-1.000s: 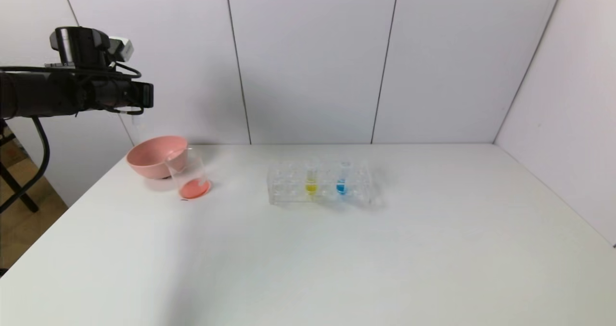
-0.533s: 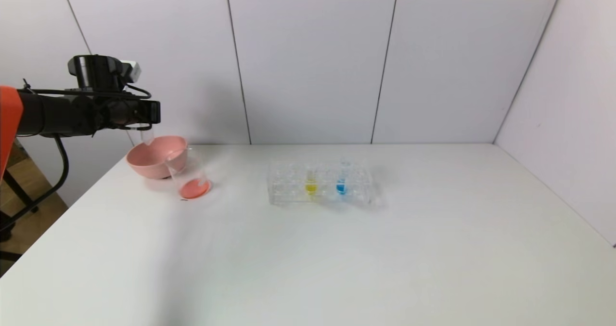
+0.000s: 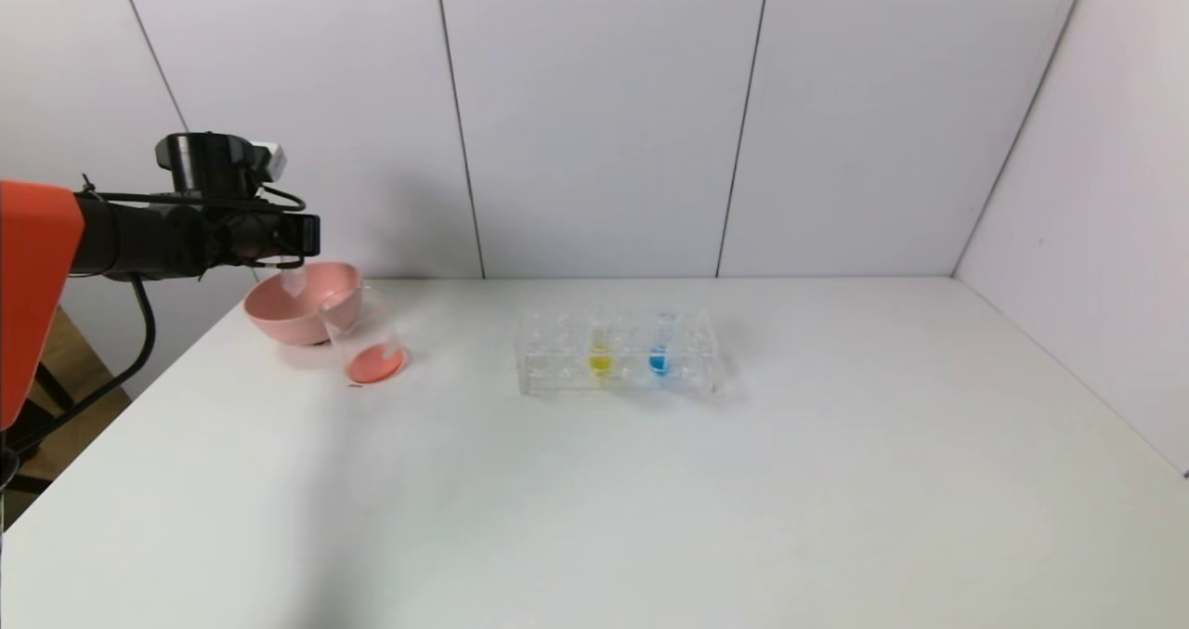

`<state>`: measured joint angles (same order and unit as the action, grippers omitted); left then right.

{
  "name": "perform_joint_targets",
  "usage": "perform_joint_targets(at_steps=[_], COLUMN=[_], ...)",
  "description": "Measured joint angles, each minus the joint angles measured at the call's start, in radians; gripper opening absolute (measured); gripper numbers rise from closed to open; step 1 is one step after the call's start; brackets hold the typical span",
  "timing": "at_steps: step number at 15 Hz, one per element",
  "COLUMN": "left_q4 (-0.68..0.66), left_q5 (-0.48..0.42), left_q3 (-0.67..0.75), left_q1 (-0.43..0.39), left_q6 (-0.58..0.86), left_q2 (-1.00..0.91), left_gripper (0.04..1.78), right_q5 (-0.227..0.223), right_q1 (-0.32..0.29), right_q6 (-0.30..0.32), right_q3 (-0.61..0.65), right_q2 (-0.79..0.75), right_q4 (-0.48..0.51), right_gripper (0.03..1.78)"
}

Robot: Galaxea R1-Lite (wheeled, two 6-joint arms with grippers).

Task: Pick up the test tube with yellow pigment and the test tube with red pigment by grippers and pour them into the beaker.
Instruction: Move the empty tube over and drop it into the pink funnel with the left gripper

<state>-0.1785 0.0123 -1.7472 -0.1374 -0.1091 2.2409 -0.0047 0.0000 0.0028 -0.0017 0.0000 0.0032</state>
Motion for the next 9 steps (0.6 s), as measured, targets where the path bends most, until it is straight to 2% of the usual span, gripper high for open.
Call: perform_joint_targets(at_steps=[9], left_q4=[0.003], left_q5=[-0.003], left_q3=[-0.003], left_q1=[-0.009], left_q6=[0.003], left_q2=[0.008], left_gripper=[0.48], right_q5=[0.000], right_q1=[0.000], right_q6=[0.000], right_q3=[0.000], right_q2=[0.000], right_q4=[0.000], right_gripper=[0.11])
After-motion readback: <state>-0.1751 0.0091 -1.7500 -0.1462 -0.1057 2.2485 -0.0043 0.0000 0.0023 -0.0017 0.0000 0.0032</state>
